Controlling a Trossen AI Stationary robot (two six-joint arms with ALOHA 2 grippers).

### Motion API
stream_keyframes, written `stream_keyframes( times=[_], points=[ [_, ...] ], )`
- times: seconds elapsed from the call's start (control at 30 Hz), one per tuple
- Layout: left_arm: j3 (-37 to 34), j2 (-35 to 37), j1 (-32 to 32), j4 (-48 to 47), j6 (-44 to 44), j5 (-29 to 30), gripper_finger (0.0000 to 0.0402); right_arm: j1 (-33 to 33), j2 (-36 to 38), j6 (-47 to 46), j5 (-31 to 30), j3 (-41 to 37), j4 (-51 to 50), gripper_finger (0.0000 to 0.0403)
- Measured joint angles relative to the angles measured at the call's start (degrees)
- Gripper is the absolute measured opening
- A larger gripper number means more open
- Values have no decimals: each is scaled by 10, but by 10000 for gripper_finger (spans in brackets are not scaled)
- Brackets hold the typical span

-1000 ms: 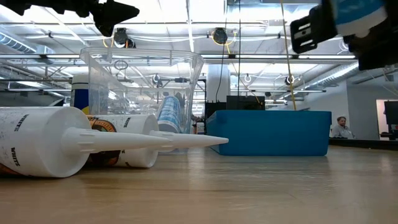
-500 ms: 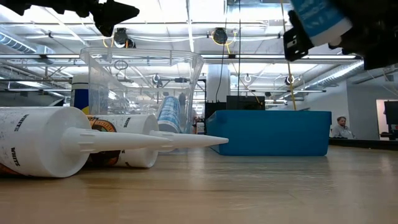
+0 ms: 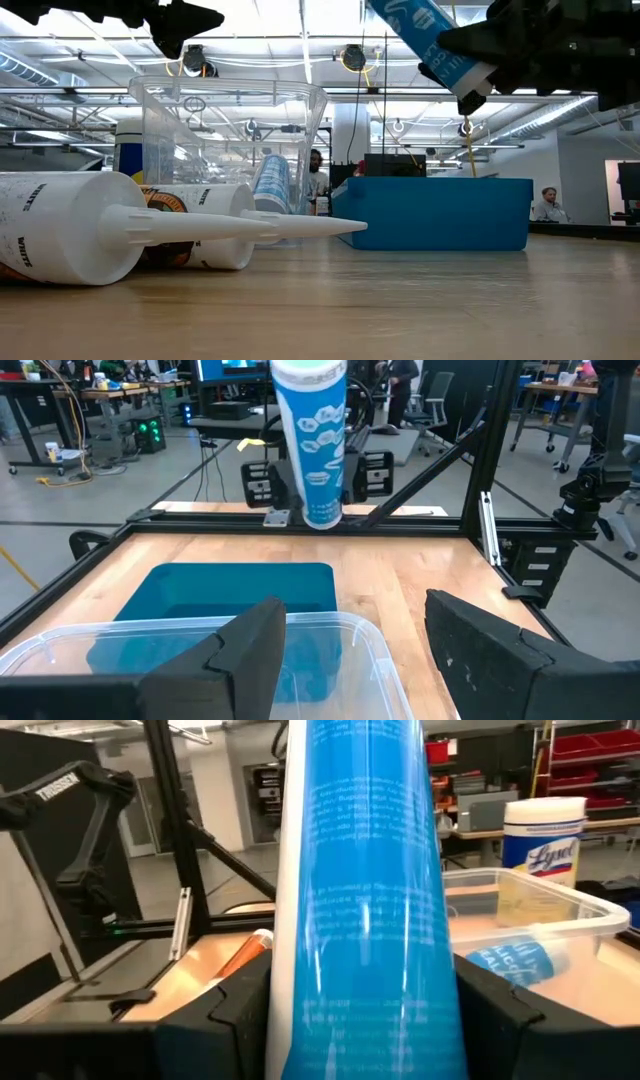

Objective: Pick & place silicon tubes, Sealant and Lysol wipes
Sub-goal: Put the blue sealant into the transparent bin

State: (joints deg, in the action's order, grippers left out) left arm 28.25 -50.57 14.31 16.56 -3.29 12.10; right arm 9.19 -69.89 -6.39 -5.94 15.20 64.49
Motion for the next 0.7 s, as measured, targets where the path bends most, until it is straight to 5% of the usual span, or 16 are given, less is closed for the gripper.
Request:
stream_keyframes(
  times=[0.7],
  points=[
    [0, 0, 0, 22, -10, -1, 241, 0, -1, 29, 2, 0, 16, 204]
  ],
)
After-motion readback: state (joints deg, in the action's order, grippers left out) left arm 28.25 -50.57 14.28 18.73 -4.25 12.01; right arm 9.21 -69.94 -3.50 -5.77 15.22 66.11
